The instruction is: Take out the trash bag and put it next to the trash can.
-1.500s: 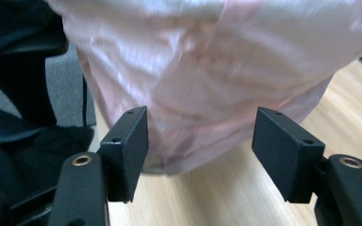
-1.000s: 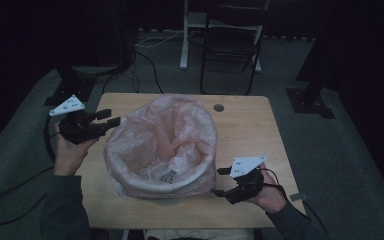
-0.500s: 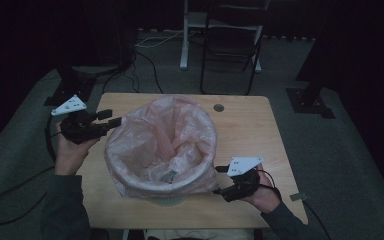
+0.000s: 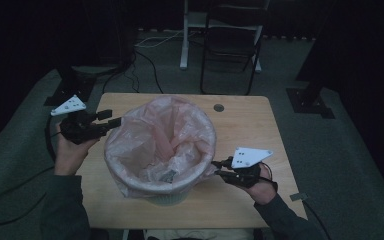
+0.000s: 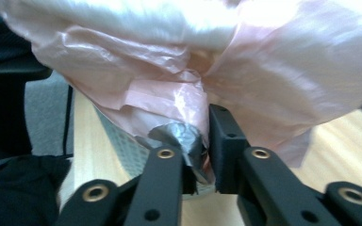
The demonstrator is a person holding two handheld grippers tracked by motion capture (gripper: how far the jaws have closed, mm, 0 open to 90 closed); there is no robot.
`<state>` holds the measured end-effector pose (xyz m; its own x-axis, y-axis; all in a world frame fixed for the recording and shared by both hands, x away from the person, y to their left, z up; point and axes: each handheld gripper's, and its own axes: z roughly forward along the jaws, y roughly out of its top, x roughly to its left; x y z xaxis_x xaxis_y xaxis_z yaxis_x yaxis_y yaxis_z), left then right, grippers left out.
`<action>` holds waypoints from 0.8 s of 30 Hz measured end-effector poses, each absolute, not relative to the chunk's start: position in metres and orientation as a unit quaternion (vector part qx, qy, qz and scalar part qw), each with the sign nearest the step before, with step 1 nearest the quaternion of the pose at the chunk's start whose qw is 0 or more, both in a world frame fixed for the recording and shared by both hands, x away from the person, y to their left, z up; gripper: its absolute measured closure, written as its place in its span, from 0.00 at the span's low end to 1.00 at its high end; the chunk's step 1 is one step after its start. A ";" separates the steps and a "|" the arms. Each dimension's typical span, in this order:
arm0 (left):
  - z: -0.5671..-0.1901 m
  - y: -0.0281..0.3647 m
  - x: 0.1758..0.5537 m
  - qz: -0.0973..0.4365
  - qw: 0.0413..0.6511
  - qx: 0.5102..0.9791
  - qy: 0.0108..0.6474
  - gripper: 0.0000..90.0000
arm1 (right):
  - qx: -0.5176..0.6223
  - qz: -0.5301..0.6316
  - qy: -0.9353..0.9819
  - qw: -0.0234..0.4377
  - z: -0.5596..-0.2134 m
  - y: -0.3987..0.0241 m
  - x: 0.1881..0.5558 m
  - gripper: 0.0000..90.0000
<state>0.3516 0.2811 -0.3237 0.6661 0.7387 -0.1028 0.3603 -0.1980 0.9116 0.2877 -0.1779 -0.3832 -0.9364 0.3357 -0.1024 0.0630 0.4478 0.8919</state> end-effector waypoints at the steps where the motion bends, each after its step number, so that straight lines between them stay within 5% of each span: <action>1: -0.324 0.280 0.352 0.182 0.517 0.752 0.365 0.52 | 0.119 0.513 0.839 0.138 -0.379 -0.181 0.287 0.94; 13: -0.321 0.277 0.350 0.176 0.521 0.755 0.357 0.52 | 0.124 0.566 0.802 0.147 -0.342 -0.212 0.292 0.96; 15: -0.320 0.275 0.350 0.172 0.521 0.758 0.354 0.52 | 0.126 0.562 0.804 0.144 -0.341 -0.210 0.295 0.83; 24: -0.308 0.262 0.348 0.146 0.538 0.771 0.307 0.51 | 0.141 0.546 0.816 0.129 -0.340 -0.205 0.309 0.64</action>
